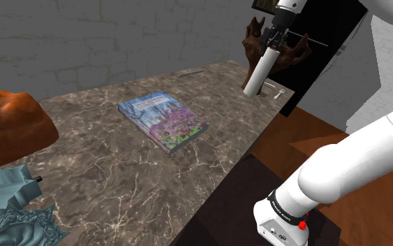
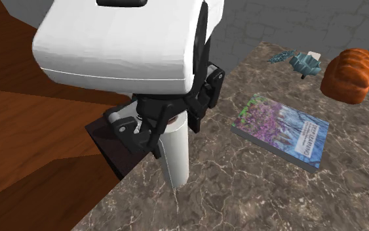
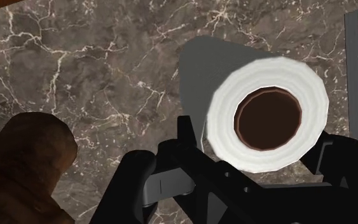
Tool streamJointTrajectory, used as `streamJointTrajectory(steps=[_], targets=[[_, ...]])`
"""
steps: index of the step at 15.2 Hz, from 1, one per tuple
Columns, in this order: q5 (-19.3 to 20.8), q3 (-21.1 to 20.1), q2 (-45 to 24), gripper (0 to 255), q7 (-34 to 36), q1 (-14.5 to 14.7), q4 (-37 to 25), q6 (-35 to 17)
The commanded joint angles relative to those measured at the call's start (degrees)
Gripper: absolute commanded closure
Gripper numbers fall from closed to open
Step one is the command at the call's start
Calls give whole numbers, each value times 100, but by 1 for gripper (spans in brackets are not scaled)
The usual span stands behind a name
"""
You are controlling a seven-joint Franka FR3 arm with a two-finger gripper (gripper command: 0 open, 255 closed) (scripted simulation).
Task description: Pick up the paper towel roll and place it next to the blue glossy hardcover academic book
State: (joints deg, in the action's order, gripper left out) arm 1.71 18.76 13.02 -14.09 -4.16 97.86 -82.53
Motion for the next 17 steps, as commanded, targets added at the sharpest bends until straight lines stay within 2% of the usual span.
streamJointTrajectory(steps=[1, 9, 17], targets=[[14, -205, 250, 255, 320, 94, 240, -2], [-153, -1029, 977, 255, 1501, 430, 980, -33], [-514, -1862, 1303, 255, 2646, 775, 1303, -71]])
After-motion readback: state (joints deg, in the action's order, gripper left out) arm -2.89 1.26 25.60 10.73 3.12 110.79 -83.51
